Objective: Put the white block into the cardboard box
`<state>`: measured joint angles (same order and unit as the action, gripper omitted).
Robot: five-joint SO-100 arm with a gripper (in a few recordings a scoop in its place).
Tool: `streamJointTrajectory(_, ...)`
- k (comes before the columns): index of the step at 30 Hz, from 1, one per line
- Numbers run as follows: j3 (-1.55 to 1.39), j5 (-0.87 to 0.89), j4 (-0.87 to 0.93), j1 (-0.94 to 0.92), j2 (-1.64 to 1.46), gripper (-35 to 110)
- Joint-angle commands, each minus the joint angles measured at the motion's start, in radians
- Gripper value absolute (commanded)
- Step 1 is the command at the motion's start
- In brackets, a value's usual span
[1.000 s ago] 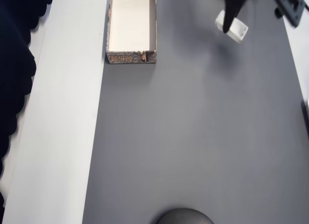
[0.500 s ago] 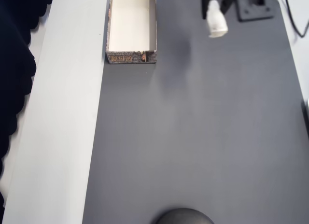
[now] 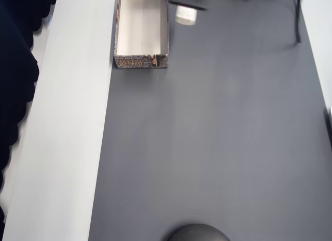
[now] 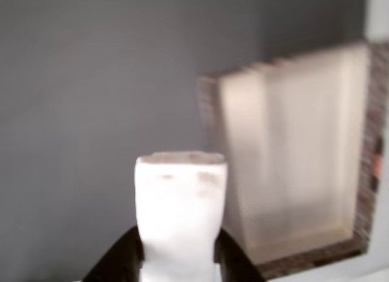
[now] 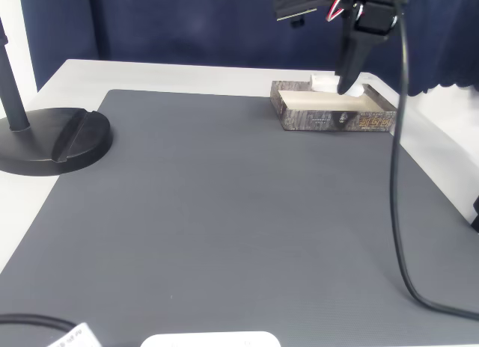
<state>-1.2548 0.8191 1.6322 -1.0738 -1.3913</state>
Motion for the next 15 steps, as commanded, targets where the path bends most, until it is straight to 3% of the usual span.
streamJointTrajectory(1,0.179,0.049,0.008,-0.077,0.046,-2)
streamJointTrajectory(15,0.457,0.256,0.032,-0.178,0.31,-2)
